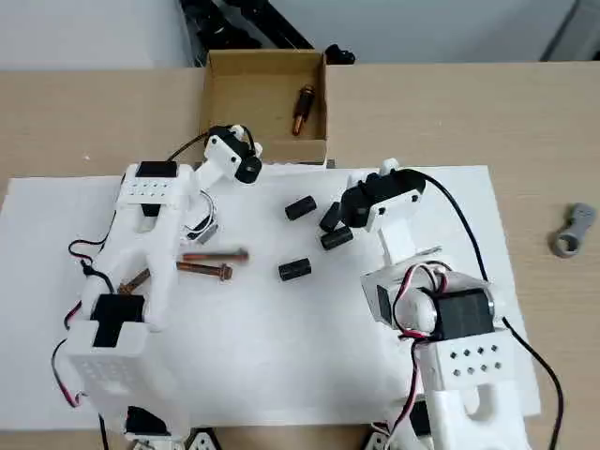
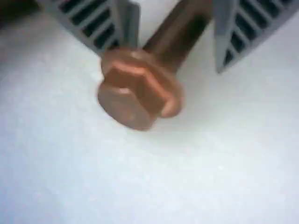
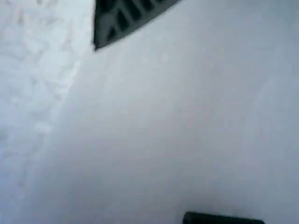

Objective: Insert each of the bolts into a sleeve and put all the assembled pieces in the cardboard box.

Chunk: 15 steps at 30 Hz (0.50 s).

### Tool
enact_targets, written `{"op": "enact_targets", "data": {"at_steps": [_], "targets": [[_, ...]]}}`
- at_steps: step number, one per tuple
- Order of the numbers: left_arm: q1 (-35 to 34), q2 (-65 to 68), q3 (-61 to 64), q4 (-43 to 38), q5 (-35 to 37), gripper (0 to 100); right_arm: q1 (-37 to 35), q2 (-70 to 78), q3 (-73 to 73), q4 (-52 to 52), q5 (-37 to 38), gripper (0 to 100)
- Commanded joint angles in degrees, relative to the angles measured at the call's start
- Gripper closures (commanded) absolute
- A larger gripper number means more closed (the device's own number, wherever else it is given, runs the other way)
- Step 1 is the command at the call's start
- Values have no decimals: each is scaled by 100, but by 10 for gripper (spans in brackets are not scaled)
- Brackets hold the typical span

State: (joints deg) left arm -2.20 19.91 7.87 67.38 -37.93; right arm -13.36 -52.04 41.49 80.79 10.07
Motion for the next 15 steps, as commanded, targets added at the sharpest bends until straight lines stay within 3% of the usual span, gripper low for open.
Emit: {"op": "enact_targets", "data": {"at_steps": [1, 11, 15], "targets": [[0, 53, -84, -220, 70, 892, 48, -110, -44, -92, 9, 834], [35, 193, -119, -237, -9, 893, 48, -101, -18, -92, -9, 835], [44, 316, -251, -70, -26, 943, 40, -145, 79, -92, -9, 835]]}}
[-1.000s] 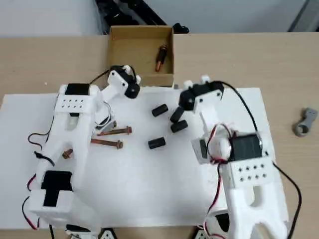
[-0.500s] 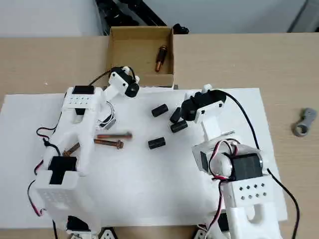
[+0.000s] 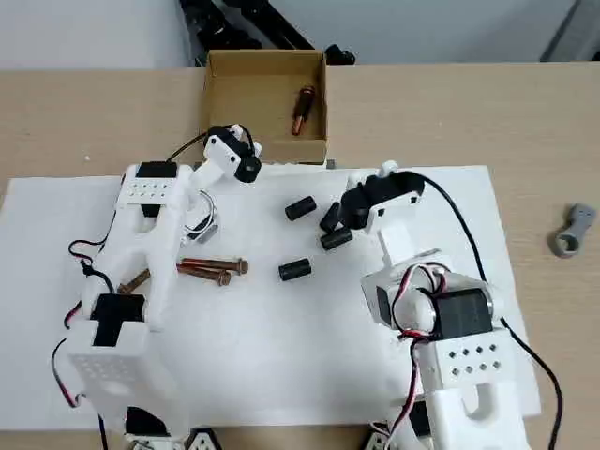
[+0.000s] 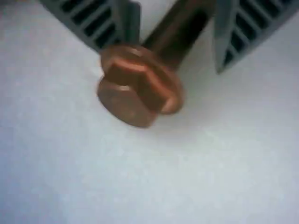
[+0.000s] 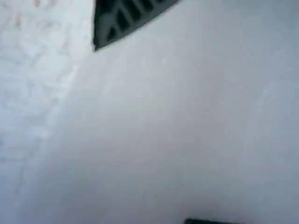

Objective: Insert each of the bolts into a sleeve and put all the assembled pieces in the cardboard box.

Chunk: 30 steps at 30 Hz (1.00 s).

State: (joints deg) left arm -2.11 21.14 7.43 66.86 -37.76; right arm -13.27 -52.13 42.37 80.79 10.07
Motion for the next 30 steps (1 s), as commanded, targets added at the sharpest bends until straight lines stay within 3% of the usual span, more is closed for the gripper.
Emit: {"op": "enact_targets", "data": {"at_steps": [1, 7, 13, 17, 24, 30], "targets": [[35, 202, -277, 105, -53, 957, 31, -136, -9, -75, -18, 835], [-211, 193, -180, 264, 9, 994, -136, -92, -9, -66, -1011, 834], [-519, 132, -171, 246, 580, 994, -875, -75, -9, -514, -2620, 834], [-563, -44, -171, 237, 1187, 994, -1191, 180, 26, -1042, -3147, 833], [-519, -1626, 136, 308, 2048, 994, -1209, 1859, -26, -1727, -4501, 833], [-545, -3323, 1051, 290, 2470, 994, -1253, 2993, -765, -1648, -5099, 833]]}}
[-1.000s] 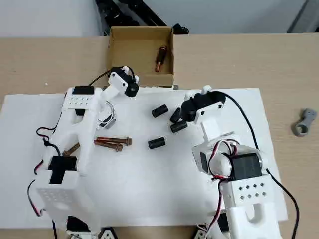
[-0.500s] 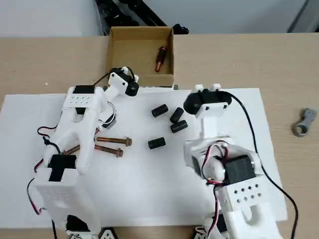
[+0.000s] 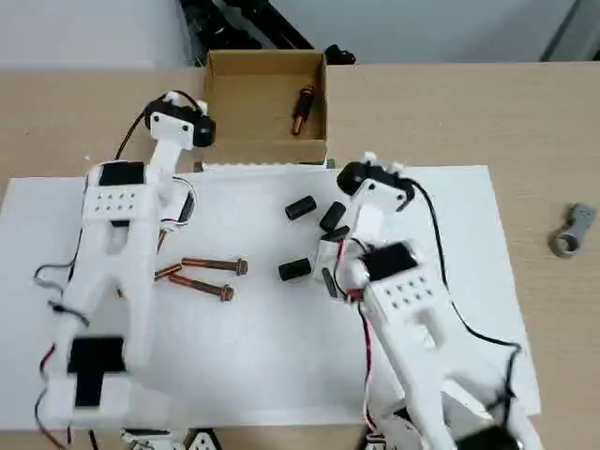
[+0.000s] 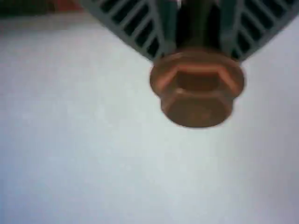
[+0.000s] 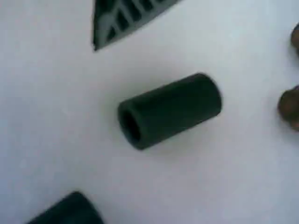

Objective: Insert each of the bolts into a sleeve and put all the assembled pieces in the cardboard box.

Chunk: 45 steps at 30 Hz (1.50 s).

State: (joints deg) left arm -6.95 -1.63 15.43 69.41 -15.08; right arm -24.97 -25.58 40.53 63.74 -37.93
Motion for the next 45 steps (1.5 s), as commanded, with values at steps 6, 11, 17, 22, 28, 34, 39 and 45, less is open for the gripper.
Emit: {"op": "enact_targets", "data": {"at_steps": [6, 11, 17, 22, 28, 34, 39, 45], "targets": [[-70, -2532, 1262, 44, 387, 994, -382, 1024, -1424, 66, -949, 820], [-88, -3446, 1938, 35, 545, 994, -664, 1692, -1820, 48, -1503, 734], [-88, -4141, 2413, 53, 651, 994, -1024, 2273, -2242, 66, -1925, 736], [-88, -4334, 2642, 53, 651, 994, -1068, 2624, -2681, 4, -2224, 736], [-88, -4325, 2686, 53, 651, 994, -1068, 3459, -2936, 4, -2382, 737], [-97, -4325, 2695, 53, 651, 994, -1068, 4066, -3253, 13, -2382, 755], [-97, -4325, 2695, 53, 642, 994, -1059, 4084, -3279, 31, -2330, 862], [-97, -4325, 2695, 53, 624, 994, -1068, 4084, -3270, 66, -1802, 987]]}}
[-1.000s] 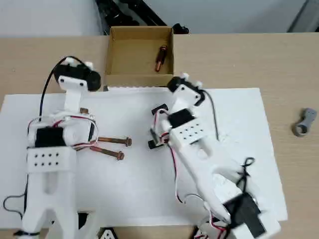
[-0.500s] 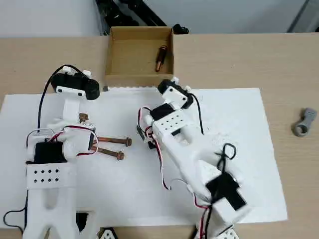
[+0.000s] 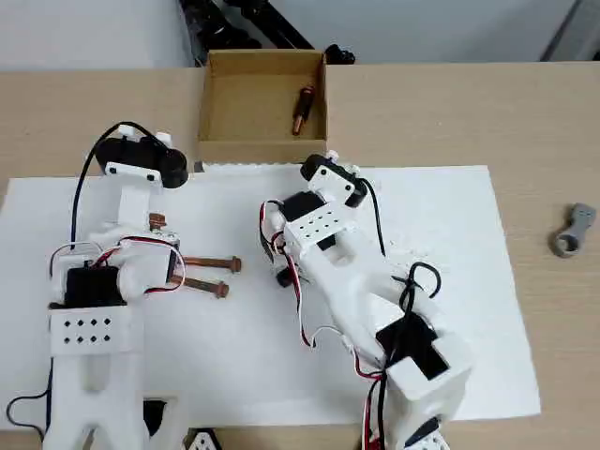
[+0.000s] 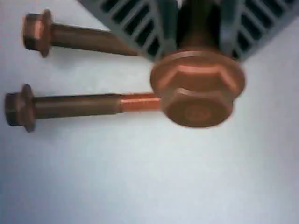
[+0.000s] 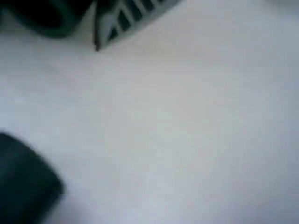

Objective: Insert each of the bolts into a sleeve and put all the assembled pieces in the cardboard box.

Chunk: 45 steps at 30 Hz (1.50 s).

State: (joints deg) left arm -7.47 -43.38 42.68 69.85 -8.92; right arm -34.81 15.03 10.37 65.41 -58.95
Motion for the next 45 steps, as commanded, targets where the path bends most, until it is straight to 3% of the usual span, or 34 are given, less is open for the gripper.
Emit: {"op": "enact_targets", "data": {"at_steps": [1, 10, 15, 22, 27, 45], "targets": [[-44, -149, -31, 9, 0, 994, -84, 22, -246, -101, 413, 995], [-44, -149, -31, 9, -53, 994, -84, -75, -281, 418, 923, 994], [-44, -149, -31, 9, -114, 994, -75, -866, -273, 787, 1345, 994], [-44, -176, -40, 9, -105, 994, -75, -2316, -237, 945, 2804, 995], [-44, -185, -57, 9, -97, 994, -48, -2448, -9, 1156, 3938, 995], [-44, -185, -31, 9, -237, 994, -48, -1429, 527, 1015, 4554, 965]]}}
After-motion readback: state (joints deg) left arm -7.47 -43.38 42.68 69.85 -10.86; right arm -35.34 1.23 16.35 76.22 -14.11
